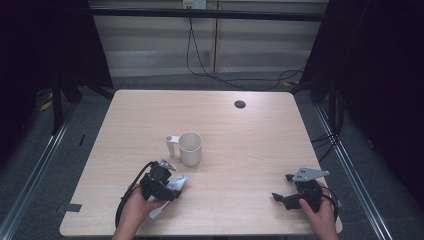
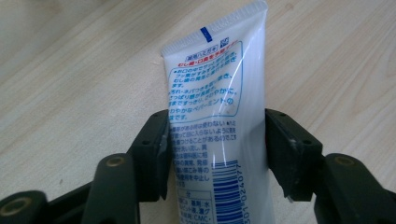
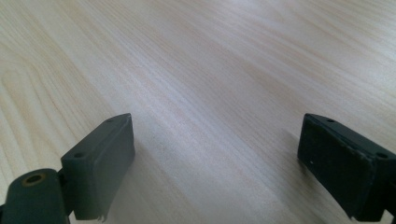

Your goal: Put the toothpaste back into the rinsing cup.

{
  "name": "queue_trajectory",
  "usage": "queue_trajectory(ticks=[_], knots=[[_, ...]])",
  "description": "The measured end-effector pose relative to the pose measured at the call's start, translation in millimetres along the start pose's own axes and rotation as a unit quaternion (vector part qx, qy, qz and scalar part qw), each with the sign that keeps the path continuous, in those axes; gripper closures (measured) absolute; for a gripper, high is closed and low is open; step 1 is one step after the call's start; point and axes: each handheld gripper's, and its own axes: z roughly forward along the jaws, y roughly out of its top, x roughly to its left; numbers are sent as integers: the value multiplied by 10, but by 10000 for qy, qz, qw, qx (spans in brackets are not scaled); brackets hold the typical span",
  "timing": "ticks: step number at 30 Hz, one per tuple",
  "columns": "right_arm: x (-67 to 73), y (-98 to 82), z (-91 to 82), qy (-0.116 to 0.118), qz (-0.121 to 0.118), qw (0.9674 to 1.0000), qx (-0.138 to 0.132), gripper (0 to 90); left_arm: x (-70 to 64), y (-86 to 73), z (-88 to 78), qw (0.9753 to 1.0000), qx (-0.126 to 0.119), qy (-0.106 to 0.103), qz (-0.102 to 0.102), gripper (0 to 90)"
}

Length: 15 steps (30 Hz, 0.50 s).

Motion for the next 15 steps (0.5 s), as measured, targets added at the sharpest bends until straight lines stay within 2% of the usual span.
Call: queue_trajectory(ticks=[3, 12, 13, 15], knots=[[0, 0, 0, 0, 1, 10000, 0, 106, 10, 6, 2, 10000, 31, -9, -7, 454], [0, 0, 0, 1, 0, 10000, 0, 106, 11, 14, 9, 9996, 65, -85, -262, 490], [0, 0, 0, 0, 0, 10000, -1, 106, 3, 16, 8, 9996, 74, -96, -263, 503], [0, 0, 0, 0, 1, 10000, 0, 106, -14, 27, -10, 9998, 129, -100, -132, 545]])
